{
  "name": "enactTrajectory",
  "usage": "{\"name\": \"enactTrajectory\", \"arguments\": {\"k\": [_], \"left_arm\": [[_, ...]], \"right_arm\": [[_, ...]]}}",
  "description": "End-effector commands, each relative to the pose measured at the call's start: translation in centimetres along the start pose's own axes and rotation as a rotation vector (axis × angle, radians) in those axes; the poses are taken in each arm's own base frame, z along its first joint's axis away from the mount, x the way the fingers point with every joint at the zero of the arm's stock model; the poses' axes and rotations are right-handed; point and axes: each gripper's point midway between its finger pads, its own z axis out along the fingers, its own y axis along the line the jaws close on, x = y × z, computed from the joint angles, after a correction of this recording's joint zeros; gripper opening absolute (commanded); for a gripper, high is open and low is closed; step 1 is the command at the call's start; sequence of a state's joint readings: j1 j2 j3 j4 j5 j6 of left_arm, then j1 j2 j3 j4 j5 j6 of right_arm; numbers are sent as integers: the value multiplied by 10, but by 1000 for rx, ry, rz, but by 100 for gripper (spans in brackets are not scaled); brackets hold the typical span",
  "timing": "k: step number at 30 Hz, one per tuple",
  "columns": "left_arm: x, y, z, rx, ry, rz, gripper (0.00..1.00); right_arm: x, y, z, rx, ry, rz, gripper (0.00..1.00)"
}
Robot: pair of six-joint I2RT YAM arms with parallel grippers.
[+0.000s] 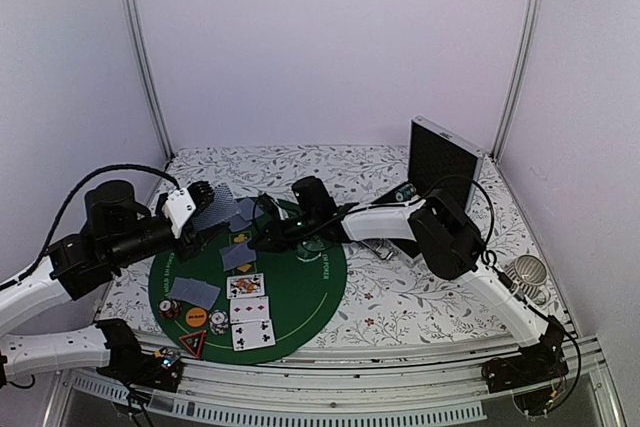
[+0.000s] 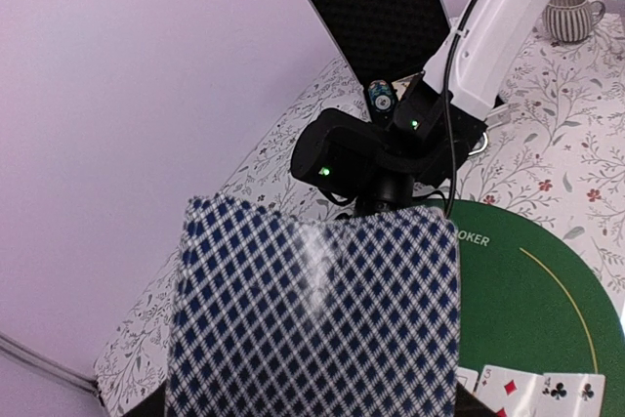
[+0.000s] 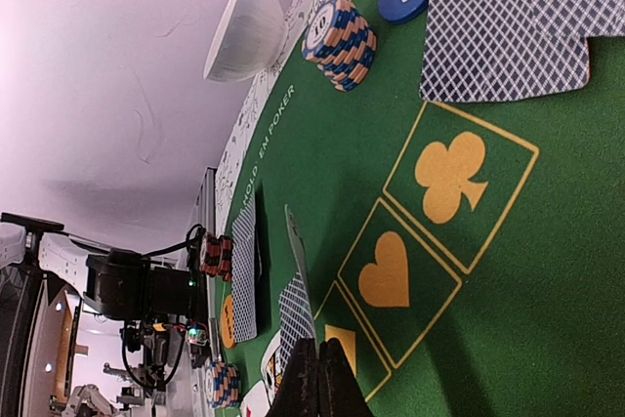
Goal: Distribute texas hold em gaming equipment
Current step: Distribute the poker card in the community card area.
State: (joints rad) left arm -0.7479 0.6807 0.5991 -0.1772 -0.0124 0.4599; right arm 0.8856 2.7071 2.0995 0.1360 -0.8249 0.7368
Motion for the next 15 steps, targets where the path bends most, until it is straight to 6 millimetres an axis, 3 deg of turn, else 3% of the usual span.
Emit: {"name": "enactTrajectory", "arguments": {"k": [1, 15], "left_arm": [[-6, 1, 0, -9, -27, -2, 55], [-5, 1, 1, -7, -21, -3, 55]], "right_arm": [[22, -25, 1, 76, 46, 58, 1], [6, 12, -4, 142, 7, -55, 1]]}}
